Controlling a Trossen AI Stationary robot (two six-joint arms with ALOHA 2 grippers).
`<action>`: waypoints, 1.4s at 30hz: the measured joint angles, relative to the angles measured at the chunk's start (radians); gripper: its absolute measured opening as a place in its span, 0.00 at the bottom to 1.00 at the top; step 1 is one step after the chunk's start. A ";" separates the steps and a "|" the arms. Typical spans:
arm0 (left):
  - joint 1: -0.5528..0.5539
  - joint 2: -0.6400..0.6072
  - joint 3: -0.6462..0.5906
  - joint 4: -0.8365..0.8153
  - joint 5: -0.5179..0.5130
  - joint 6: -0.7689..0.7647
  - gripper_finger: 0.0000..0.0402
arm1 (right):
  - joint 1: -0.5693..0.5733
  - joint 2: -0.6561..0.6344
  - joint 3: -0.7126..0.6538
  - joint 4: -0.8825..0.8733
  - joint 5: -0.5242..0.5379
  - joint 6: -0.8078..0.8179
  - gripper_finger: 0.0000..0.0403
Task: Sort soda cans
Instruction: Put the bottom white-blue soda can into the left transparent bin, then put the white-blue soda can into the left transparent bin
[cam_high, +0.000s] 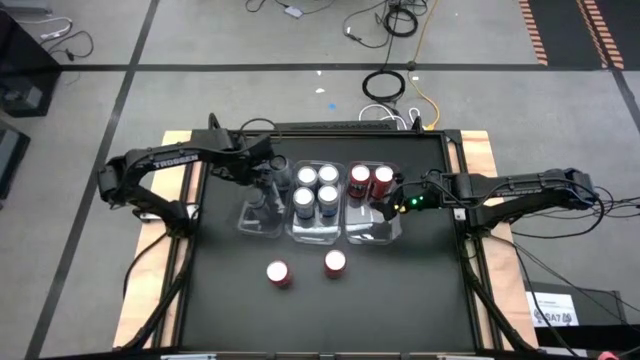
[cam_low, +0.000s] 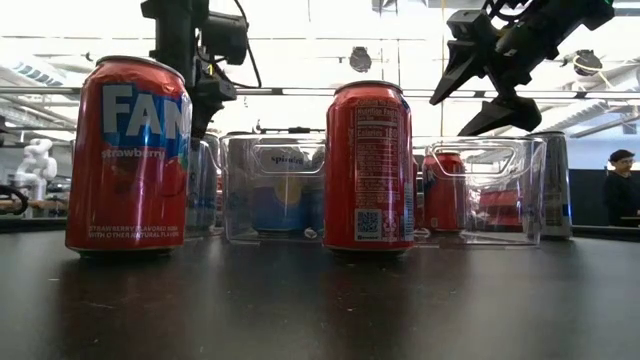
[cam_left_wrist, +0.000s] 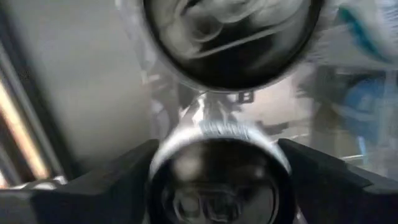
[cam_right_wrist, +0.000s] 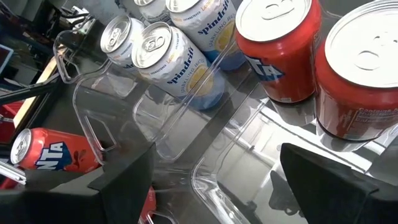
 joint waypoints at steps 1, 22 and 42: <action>-0.001 -0.003 0.001 0.006 0.001 0.000 0.85 | 0.000 0.000 0.000 0.000 0.000 -0.001 0.83; -0.002 -0.006 0.200 -0.139 0.082 0.055 0.91 | 0.000 -0.043 0.000 0.085 0.000 -0.002 0.83; -0.003 -0.178 0.291 -0.347 -0.163 0.337 0.91 | 0.000 -0.003 0.532 -0.633 0.257 0.090 0.83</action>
